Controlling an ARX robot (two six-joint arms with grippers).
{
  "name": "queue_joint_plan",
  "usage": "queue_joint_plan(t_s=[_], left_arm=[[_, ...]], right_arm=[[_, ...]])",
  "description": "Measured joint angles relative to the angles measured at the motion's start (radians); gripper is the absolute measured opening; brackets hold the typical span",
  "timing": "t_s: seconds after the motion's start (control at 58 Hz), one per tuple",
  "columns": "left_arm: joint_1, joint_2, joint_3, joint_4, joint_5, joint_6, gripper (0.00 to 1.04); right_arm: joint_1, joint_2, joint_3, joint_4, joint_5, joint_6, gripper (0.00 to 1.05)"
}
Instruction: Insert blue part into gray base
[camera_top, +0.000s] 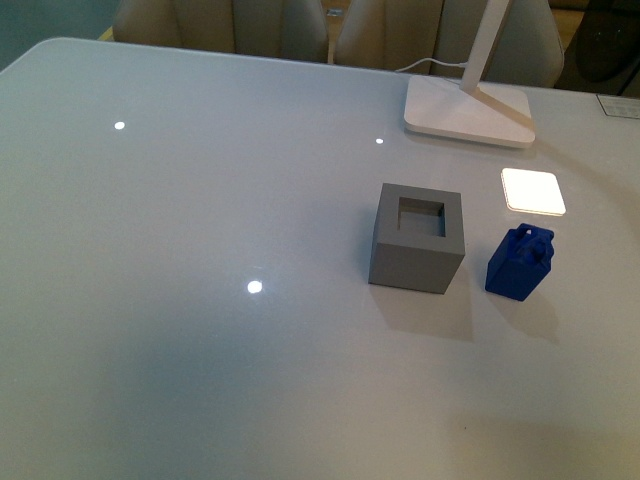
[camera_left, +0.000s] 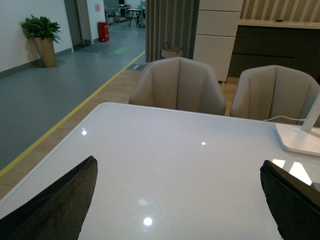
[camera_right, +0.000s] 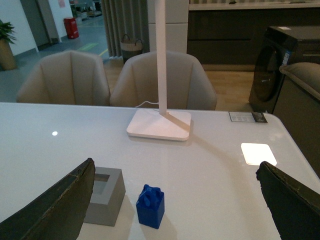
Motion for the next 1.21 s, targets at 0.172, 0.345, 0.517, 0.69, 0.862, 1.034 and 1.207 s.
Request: queue_joint_plan(t_s=[0.172, 0.345, 0.517, 0.69, 0.862, 1.034, 1.207], left_arm=[[0.0, 0.0, 0.0, 0.0, 0.0, 0.0, 0.97], [0.0, 0.0, 0.0, 0.0, 0.0, 0.0, 0.97], [0.0, 0.0, 0.0, 0.0, 0.0, 0.0, 0.97], [0.0, 0.0, 0.0, 0.0, 0.0, 0.0, 0.97], [0.0, 0.0, 0.0, 0.0, 0.0, 0.0, 0.97], [0.0, 0.0, 0.0, 0.0, 0.0, 0.0, 0.97], [0.0, 0.0, 0.0, 0.0, 0.0, 0.0, 0.97]], right_arm=[[0.0, 0.0, 0.0, 0.0, 0.0, 0.0, 0.96], [0.0, 0.0, 0.0, 0.0, 0.0, 0.0, 0.96], [0.0, 0.0, 0.0, 0.0, 0.0, 0.0, 0.96], [0.0, 0.0, 0.0, 0.0, 0.0, 0.0, 0.96], [-0.017, 0.338, 0.175, -0.294, -0.016, -0.042, 0.96], [-0.056, 0.818, 0.345, -0.074, -0.021, -0.046, 0.96], [-0.047, 1.246, 0.521, 0.016, -0.054, -0.025, 0.96]])
